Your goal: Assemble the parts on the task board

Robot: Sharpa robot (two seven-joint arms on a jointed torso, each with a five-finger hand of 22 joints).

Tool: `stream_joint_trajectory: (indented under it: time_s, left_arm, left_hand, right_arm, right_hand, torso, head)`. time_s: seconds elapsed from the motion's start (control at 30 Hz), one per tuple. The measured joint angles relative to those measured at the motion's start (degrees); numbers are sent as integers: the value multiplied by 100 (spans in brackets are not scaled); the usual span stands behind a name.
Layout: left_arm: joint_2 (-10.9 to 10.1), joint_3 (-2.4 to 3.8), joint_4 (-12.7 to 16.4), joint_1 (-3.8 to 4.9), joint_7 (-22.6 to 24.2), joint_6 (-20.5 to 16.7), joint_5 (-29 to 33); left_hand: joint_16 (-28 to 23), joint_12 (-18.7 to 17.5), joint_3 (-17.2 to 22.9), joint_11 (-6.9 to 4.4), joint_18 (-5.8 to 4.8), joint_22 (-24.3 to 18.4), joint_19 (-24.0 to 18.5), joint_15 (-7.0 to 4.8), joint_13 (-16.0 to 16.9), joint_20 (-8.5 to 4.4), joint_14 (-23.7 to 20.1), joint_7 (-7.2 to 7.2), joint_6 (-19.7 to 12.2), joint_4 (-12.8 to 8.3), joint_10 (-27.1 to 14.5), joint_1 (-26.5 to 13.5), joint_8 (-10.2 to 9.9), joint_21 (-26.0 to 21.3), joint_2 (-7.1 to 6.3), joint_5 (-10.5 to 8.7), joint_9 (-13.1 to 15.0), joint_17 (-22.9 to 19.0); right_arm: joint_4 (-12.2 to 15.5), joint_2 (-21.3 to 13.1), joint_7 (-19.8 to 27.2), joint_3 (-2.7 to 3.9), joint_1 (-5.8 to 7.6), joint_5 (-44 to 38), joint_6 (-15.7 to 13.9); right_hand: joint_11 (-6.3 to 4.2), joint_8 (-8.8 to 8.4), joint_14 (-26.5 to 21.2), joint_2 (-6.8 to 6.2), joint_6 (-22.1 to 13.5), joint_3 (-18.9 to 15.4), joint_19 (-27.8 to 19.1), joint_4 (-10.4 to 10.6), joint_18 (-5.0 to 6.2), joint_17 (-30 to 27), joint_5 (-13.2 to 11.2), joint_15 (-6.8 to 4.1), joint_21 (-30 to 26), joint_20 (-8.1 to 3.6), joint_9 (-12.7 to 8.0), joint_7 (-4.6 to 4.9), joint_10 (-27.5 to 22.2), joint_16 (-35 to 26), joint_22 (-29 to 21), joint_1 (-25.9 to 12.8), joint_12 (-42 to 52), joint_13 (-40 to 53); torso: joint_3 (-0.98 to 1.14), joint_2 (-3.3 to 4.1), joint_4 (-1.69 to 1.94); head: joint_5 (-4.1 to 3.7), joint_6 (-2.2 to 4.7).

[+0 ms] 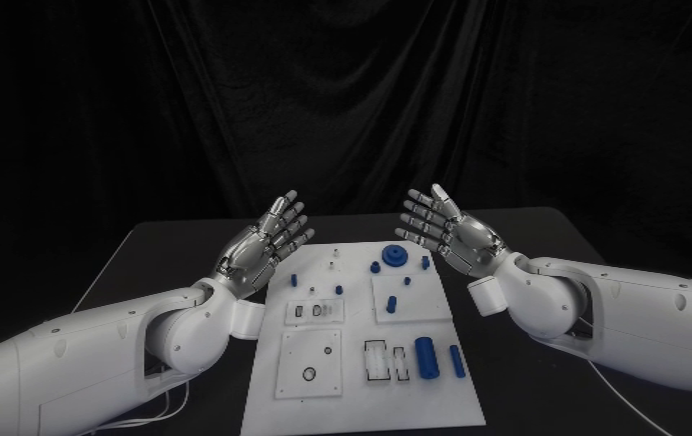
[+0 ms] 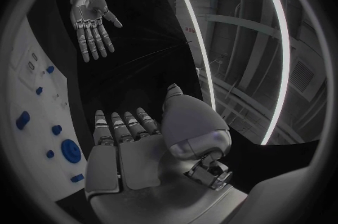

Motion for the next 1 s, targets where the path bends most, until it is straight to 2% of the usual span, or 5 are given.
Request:
stream_joint_trajectory:
  time_s: [0.1,0.23,0.37,0.67,1.0]
  left_arm:
    - [-99,1,70,0,21,35,-113]
    - [-335,3,149,0,41,27,-214]
    - [-489,0,271,23,51,-11,-276]
    - [-885,-5,613,193,62,-25,-238]
    - [-986,6,885,663,74,-14,-83]
  left_hand:
    - [266,219,-13,174,136,157,423,205,51,308,186,68,93,-9,174,56,28,288,-13,115,9,95]
    - [656,552,-44,386,129,279,886,373,108,343,526,229,312,-7,390,300,81,563,-11,369,44,172]
    - [892,730,101,415,-9,317,1082,382,118,329,675,357,500,-17,459,479,127,662,35,665,66,196]
    - [929,751,271,402,-7,292,1080,387,117,327,670,486,630,-15,428,542,149,662,37,753,72,196]
    - [1316,906,452,479,-6,285,1084,550,116,331,883,591,689,-8,399,542,177,661,37,779,77,251]
  right_arm:
    - [9,-21,-3,-2,1,-35,184]
    - [0,-26,-4,-2,27,-67,270]
    - [-4,-34,-10,-1,37,-111,270]
    - [5,-82,-80,-6,292,-487,-209]
    - [62,-145,-519,-2,930,-1357,-945]
  right_hand:
    - [181,195,199,-21,170,-27,332,-4,-1,92,11,141,188,135,37,66,122,283,106,118,310,61]
    - [514,537,1420,-147,502,51,1822,-316,-68,432,803,353,916,188,100,151,633,1435,402,745,1532,295]
    - [585,850,2168,-266,758,193,2874,-628,-100,510,1148,372,1300,173,144,204,961,1983,504,1180,2589,459]
    - [470,1620,3324,-475,1373,979,4415,-1883,47,498,1425,35,1982,-75,234,472,1176,2497,677,2401,3645,498]
    - [217,2288,4321,-662,2481,1583,4091,-2594,45,485,1157,-309,2450,-348,327,504,1811,2667,969,2696,4227,454]
  torso:
    - [1,36,20]
    - [-2,74,33]
    - [-9,107,44]
    - [-23,203,62]
    - [-48,361,92]
  head:
    - [-28,-47]
    - [-18,-145]
    - [-26,-254]
    - [33,-452]
    - [163,-720]
